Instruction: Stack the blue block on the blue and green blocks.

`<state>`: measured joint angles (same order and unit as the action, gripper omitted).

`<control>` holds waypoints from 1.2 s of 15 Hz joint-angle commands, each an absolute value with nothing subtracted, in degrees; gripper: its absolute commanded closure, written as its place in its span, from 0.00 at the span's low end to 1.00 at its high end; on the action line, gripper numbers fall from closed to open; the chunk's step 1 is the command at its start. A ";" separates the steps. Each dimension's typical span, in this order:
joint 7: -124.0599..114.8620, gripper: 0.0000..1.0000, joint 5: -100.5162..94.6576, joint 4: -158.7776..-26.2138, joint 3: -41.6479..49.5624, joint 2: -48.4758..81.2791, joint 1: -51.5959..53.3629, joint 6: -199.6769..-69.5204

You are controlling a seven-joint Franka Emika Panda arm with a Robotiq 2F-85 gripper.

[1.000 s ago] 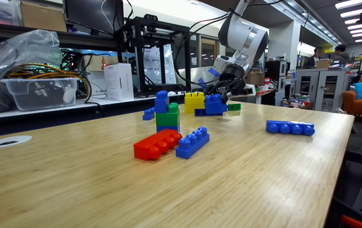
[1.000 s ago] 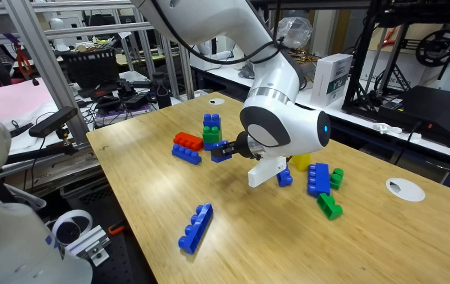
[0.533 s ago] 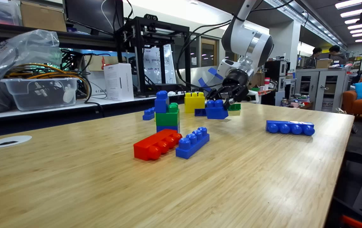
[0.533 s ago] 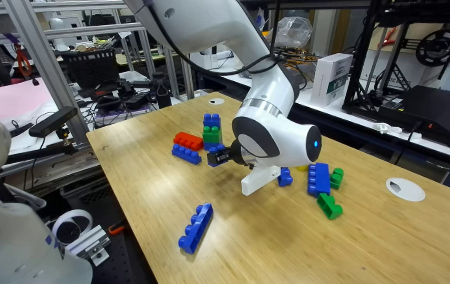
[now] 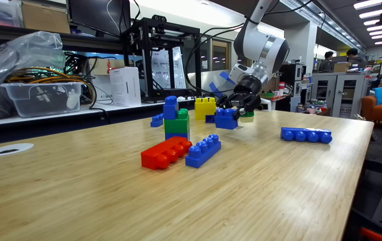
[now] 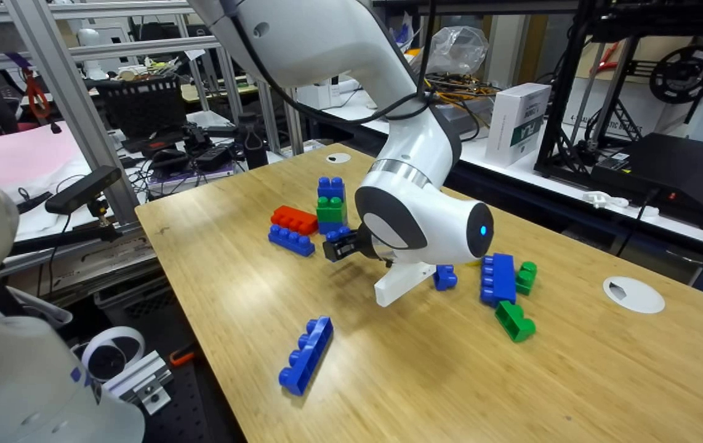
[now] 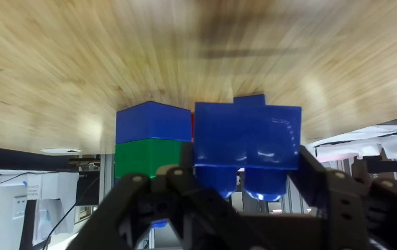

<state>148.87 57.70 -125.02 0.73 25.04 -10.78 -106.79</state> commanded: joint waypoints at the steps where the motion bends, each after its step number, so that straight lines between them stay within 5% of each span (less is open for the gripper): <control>1: 148.90 0.56 57.17 -123.95 -4.62 25.61 -14.78 -109.62; 18: 149.09 0.56 55.06 -121.83 -15.31 32.09 -26.48 -114.26</control>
<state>148.79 56.58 -122.74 -12.49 30.77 -23.72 -112.79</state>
